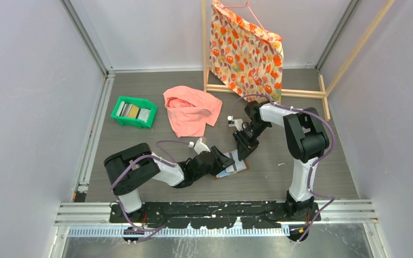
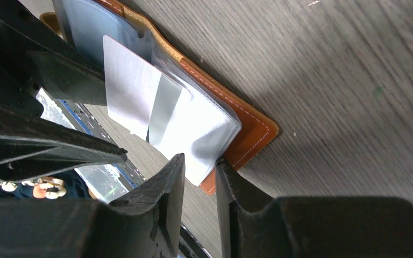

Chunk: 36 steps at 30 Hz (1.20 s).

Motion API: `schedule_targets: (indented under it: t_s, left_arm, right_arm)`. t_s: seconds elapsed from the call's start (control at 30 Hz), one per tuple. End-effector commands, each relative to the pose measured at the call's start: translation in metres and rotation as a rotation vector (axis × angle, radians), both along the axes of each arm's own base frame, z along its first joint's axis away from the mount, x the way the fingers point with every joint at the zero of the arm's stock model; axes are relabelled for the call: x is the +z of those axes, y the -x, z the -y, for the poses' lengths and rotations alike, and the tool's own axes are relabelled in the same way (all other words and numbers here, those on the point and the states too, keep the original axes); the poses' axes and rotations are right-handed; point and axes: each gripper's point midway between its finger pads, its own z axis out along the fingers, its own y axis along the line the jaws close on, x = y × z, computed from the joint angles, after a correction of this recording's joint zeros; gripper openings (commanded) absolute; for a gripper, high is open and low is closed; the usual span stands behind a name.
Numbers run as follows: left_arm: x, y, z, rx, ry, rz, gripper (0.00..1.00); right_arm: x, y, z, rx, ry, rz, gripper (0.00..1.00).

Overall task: Put the credit cards into the card holder
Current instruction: Insert the credit card into the card holder.

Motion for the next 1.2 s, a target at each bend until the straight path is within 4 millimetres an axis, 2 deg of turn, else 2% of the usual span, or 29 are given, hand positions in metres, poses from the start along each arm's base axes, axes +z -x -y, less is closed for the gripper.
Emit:
schedule_targets:
  t_s: [0.0, 0.17, 0.33, 0.53, 0.9, 1.17]
  left_arm:
    - [-0.052, 0.022, -0.030, -0.077, -0.276, -0.116, 0.47]
    - [-0.054, 0.025, -0.035, -0.082, -0.346, -0.157, 0.53]
    - [-0.049, 0.023, -0.050, -0.054, -0.449, -0.170, 0.53]
    - [-0.041, 0.022, -0.058, -0.048, -0.486, -0.158, 0.53]
    - [-0.022, 0.020, -0.047, -0.149, -0.511, -0.102, 0.53]
    - [-0.029, 0.024, -0.050, -0.220, -0.504, -0.143, 0.57]
  right_arm:
    - [0.007, -0.001, -0.006, 0.011, -0.026, 0.010, 0.32]
    - [0.008, -0.002, -0.006, 0.011, -0.026, 0.011, 0.32]
    - [0.008, -0.002, -0.006, 0.012, -0.027, 0.013, 0.32]
    - [0.008, -0.001, -0.007, 0.013, -0.029, 0.009, 0.32]
    - [0.011, 0.001, -0.010, 0.012, -0.052, 0.000, 0.32]
    - [0.025, 0.002, -0.022, -0.008, -0.127, -0.012, 0.32]
